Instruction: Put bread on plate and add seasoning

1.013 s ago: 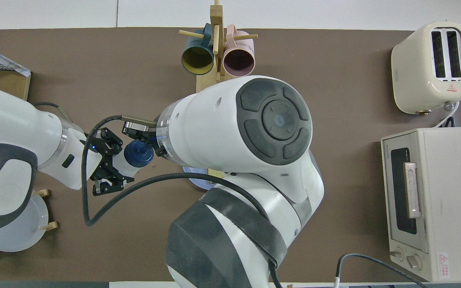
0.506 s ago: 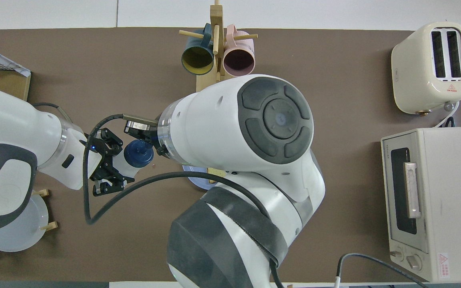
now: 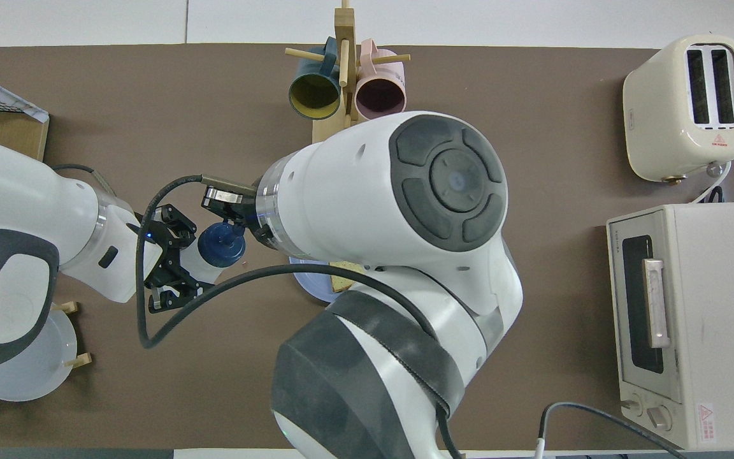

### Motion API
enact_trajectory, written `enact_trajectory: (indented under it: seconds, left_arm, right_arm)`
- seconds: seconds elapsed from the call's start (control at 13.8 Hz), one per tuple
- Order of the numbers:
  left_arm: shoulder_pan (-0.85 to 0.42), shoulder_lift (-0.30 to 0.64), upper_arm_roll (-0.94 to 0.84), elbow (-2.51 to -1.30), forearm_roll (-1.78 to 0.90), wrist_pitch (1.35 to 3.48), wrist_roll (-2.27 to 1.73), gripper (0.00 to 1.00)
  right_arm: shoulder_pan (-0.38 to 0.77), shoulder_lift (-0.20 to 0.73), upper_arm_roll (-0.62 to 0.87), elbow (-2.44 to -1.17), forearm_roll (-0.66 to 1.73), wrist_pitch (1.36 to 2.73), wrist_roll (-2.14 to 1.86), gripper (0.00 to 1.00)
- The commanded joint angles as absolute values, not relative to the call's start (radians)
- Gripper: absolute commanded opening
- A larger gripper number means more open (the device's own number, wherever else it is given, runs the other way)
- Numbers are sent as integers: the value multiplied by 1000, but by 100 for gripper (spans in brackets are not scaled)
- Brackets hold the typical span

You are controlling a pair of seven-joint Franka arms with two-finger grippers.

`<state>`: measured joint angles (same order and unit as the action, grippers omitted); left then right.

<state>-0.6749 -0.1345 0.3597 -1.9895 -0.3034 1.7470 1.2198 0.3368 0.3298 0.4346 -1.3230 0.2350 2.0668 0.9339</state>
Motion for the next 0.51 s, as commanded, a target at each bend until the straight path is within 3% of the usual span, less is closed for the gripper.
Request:
enact_trajectory:
  seconds: [0.0, 0.43]
  left_arm:
    - [-684, -167, 365, -2020, -316, 1753, 1223, 0]
    - [-684, -167, 365, -2019, -316, 1753, 1215, 0]
  right_arm:
    - [289, 337, 442, -1307, 256, 2039, 953, 0]
    - [252, 331, 442, -1309, 343, 2000, 940, 0]
